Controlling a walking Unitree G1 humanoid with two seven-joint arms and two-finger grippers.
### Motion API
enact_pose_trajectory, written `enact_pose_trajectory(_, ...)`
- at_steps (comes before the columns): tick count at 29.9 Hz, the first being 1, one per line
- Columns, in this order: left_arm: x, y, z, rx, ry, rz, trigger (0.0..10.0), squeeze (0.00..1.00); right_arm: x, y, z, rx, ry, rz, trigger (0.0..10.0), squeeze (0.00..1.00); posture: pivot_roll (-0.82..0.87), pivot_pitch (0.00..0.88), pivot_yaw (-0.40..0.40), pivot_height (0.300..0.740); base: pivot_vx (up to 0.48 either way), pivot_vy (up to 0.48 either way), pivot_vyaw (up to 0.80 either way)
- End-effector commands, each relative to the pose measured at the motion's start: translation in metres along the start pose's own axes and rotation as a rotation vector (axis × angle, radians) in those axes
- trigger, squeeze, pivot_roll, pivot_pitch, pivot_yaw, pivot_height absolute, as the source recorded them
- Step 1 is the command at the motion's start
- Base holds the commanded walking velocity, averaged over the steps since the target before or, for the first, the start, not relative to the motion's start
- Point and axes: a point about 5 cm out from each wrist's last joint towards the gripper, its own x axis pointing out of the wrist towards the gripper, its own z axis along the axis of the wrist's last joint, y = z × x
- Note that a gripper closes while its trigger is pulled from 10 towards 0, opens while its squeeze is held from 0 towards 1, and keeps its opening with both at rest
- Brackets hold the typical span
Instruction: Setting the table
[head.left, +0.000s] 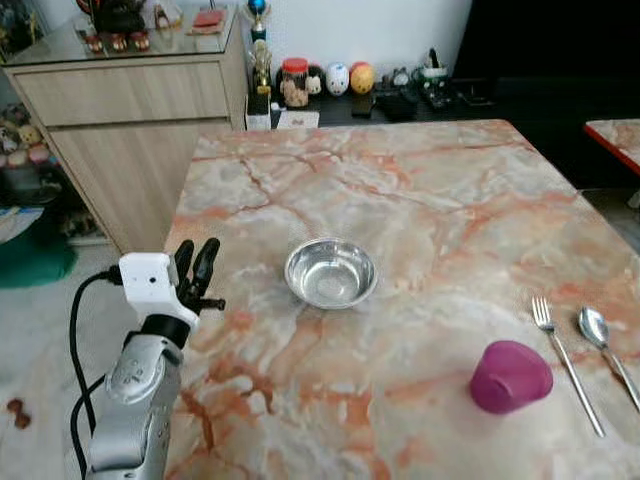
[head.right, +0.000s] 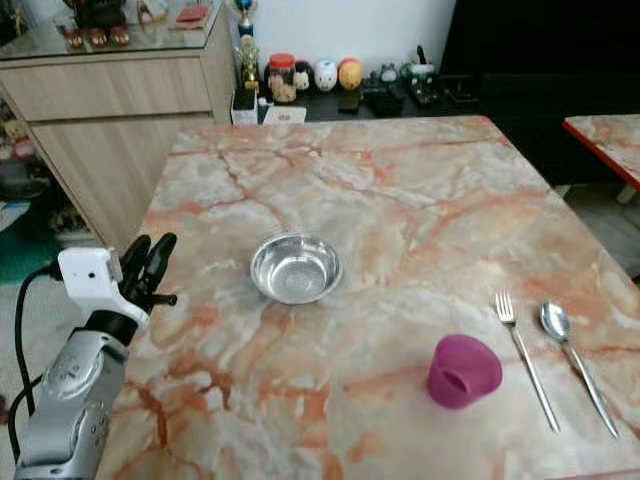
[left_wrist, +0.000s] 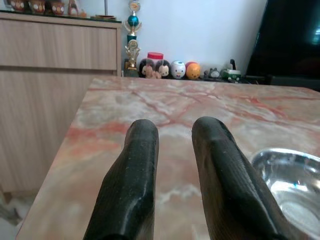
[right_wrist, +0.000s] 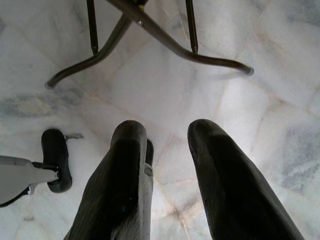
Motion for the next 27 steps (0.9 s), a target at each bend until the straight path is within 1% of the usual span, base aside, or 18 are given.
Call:
enact_pose_trajectory(1, 0.0010, -0.0016, 0.0035, 0.015, -0.010, -0.012, 10.0, 0.00, -0.0002, -0.0004, -0.0004, 0.002, 0.000, 0.001, 10.0, 0.00, 0.05, 0.000, -0.011, 0.740, 0.000, 0.000, 0.00)
enact_pose_trajectory(3, 0.0010, -0.0017, 0.0031, 0.014, -0.009, -0.014, 10.0, 0.00, -0.0002, -0.0003, -0.0005, 0.002, 0.000, -0.001, 10.0, 0.00, 0.05, 0.000, -0.010, 0.740, 0.000, 0.000, 0.00)
enact_pose_trajectory(8, 0.0013, -0.0029, 0.0058, 0.013, -0.031, -0.022, 10.0, 0.00, -0.0001, 0.0001, -0.0004, 0.004, -0.001, -0.001, 10.0, 0.00, 0.05, 0.000, -0.008, 0.740, -0.439, 0.000, 0.00)
enact_pose_trajectory(9, 0.0017, -0.0021, 0.0050, 0.018, -0.019, -0.011, 10.0, 0.00, -0.0001, 0.0002, -0.0005, 0.005, -0.001, -0.001, 10.0, 0.00, 0.05, 0.000, -0.008, 0.740, 0.000, 0.000, 0.00)
enact_pose_trajectory(15, 0.0026, -0.0029, 0.0052, 0.017, -0.018, -0.021, 10.0, 0.00, -0.0001, 0.0003, -0.0006, 0.007, -0.001, -0.002, 10.0, 0.00, 0.05, 0.000, -0.007, 0.740, 0.000, 0.000, 0.00)
enact_pose_trajectory(23, 0.0038, -0.0066, 0.0062, -0.013, -0.019, -0.044, 10.0, 0.00, -0.0001, -0.0002, -0.0004, 0.006, -0.002, -0.008, 10.0, 0.00, 0.05, 0.000, -0.009, 0.740, 0.000, 0.000, 0.00)
enact_pose_trajectory(27, 0.0045, -0.0080, 0.0079, -0.017, -0.024, -0.053, 10.0, 0.00, -0.0002, -0.0002, 0.0018, 0.013, -0.031, -0.012, 10.0, 0.00, 0.05, 0.000, -0.008, 0.740, 0.000, 0.000, 0.00)
